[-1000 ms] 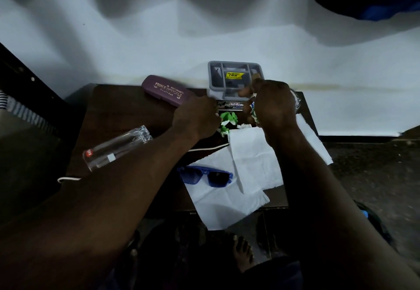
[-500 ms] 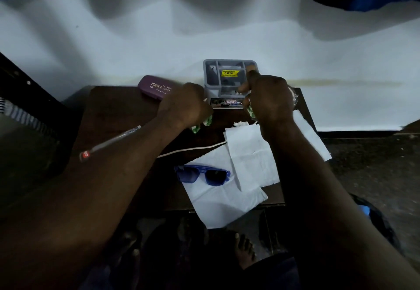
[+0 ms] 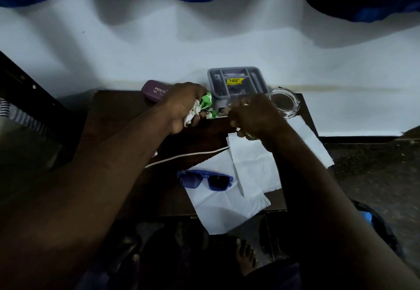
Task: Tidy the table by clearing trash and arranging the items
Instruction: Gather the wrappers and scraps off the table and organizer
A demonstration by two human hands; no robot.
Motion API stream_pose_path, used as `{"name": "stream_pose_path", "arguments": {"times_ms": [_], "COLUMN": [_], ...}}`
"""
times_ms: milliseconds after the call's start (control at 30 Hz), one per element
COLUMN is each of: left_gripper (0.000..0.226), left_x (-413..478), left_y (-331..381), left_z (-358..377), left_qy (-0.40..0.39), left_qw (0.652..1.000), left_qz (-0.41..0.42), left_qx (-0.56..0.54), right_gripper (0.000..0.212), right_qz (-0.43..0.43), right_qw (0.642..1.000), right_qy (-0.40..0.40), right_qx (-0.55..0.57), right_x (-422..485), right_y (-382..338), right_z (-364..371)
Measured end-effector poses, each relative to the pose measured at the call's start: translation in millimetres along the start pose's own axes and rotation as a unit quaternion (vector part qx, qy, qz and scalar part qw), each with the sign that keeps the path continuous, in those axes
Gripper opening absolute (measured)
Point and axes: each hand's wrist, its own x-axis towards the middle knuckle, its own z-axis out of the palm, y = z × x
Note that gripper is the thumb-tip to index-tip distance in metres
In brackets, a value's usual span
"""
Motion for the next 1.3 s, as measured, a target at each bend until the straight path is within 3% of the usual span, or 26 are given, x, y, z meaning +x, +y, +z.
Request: {"name": "stream_pose_path", "arguments": {"times_ms": [167, 300, 367, 467, 633, 800, 1000, 1067, 1133, 1200, 1300], "left_gripper": [0.016, 0.016, 0.006, 0.01, 0.016, 0.022, 0.03, 0.031, 0.03, 0.031, 0.037], "left_x": [-2, 0, -1, -1, 5, 5, 1, -1, -2, -3, -4], "left_y": [8, 11, 11, 12, 11, 6, 1, 0, 0, 1, 2], "left_z": [-4, -2, 1, 6, 5, 9, 11, 11, 9, 6, 6], "left_qy": [-0.004, -0.018, -0.023, 0.002, 0.065, 0.064, 0.073, 0.073, 0.076, 0.077, 0.049], "left_qw": [0.997, 0.999, 0.999, 0.998, 0.991, 0.98, 0.944, 0.925, 0.914, 0.907, 0.9], "left_qz": [-0.004, 0.012, 0.012, 0.023, 0.103, 0.133, 0.184, 0.218, 0.239, 0.257, 0.272], "left_qx": [-0.074, -0.045, -0.039, -0.058, 0.047, 0.135, 0.265, 0.302, 0.319, 0.325, 0.336], "right_gripper": [0.021, 0.025, 0.028, 0.038, 0.05, 0.055, 0.036, 0.032, 0.019, 0.014, 0.014], "right_qz": [-0.011, -0.022, 0.006, 0.05, 0.065, 0.041, 0.018, -0.01, 0.007, 0.047, 0.078], "right_qw": [0.994, 0.978, 0.972, 0.97, 0.968, 0.973, 0.965, 0.973, 0.994, 0.992, 0.976], "right_qy": [0.055, 0.082, 0.102, 0.098, 0.138, 0.108, 0.104, 0.095, 0.088, 0.09, 0.099], "right_qx": [-0.098, -0.193, -0.209, -0.217, -0.201, -0.201, -0.24, -0.208, -0.063, 0.077, 0.178], "right_x": [3, 2, 5, 5, 3, 2, 8, 9, 9, 5, 1], "right_y": [13, 27, 36, 45, 51, 48, 43, 37, 29, 23, 19], "right_z": [-9, -12, -10, -3, 6, 13, 21, 14, -2, -16, -25]}}
